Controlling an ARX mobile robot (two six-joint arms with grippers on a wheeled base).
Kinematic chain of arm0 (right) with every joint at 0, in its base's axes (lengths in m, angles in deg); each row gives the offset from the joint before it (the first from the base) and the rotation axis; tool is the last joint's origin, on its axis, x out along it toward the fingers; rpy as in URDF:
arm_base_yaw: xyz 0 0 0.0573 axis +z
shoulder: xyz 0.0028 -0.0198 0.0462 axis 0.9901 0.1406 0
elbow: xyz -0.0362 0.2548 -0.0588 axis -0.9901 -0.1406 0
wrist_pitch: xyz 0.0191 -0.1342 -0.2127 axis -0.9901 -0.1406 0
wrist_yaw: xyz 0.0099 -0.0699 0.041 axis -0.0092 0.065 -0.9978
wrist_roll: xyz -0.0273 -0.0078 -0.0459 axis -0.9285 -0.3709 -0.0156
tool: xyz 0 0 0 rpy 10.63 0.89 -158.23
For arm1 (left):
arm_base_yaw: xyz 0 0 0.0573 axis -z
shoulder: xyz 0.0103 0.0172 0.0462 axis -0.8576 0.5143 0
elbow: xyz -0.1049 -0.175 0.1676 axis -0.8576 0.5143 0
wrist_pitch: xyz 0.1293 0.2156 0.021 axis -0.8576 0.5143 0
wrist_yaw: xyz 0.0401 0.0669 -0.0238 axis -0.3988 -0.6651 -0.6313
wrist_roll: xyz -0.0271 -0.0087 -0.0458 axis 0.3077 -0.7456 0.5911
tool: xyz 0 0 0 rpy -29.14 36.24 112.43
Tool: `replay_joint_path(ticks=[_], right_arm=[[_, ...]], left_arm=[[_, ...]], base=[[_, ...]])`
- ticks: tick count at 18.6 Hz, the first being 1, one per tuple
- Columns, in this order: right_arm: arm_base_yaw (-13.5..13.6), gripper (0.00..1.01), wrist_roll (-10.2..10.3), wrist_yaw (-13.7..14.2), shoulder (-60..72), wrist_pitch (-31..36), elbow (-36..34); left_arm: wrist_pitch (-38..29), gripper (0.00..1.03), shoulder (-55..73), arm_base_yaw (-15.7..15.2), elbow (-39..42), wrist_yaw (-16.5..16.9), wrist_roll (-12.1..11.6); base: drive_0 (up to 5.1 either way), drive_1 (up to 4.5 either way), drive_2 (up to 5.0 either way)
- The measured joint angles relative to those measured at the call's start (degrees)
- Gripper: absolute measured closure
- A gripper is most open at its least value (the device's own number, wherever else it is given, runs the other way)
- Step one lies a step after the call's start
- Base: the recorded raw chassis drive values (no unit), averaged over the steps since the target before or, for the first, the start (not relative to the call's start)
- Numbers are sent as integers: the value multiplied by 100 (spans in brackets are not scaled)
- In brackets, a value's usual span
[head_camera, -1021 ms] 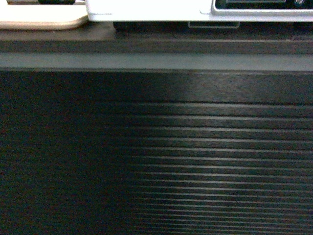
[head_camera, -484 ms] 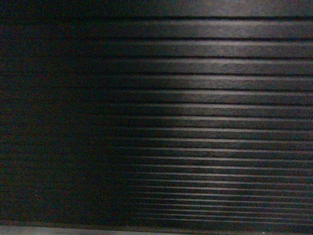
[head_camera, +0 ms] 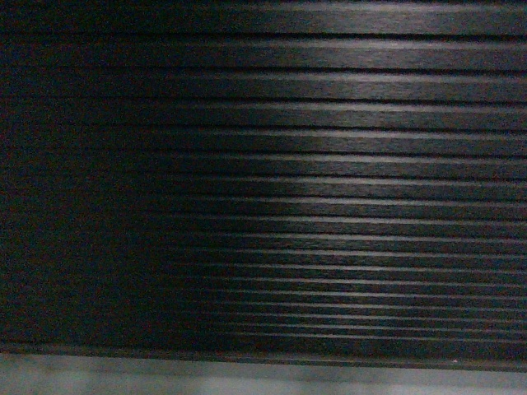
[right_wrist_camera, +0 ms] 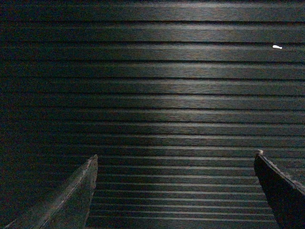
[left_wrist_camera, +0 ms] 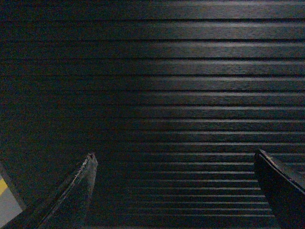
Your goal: Place dark red mango on scale at checkout
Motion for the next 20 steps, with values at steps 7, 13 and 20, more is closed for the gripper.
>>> replay_joint_path(ticks=[7, 13, 20], right_arm=[[0, 3, 0, -2, 0, 7, 0], [0, 3, 0, -2, 0, 7, 0], [0, 3, 0, 0, 0, 4, 0]], left_arm=[[-2, 5, 0, 0, 0, 0, 2], [-2, 5, 0, 0, 0, 0, 0], [-2, 5, 0, 0, 0, 2, 0]], base=[[0, 0, 0], [0, 0, 0], [0, 0, 0]])
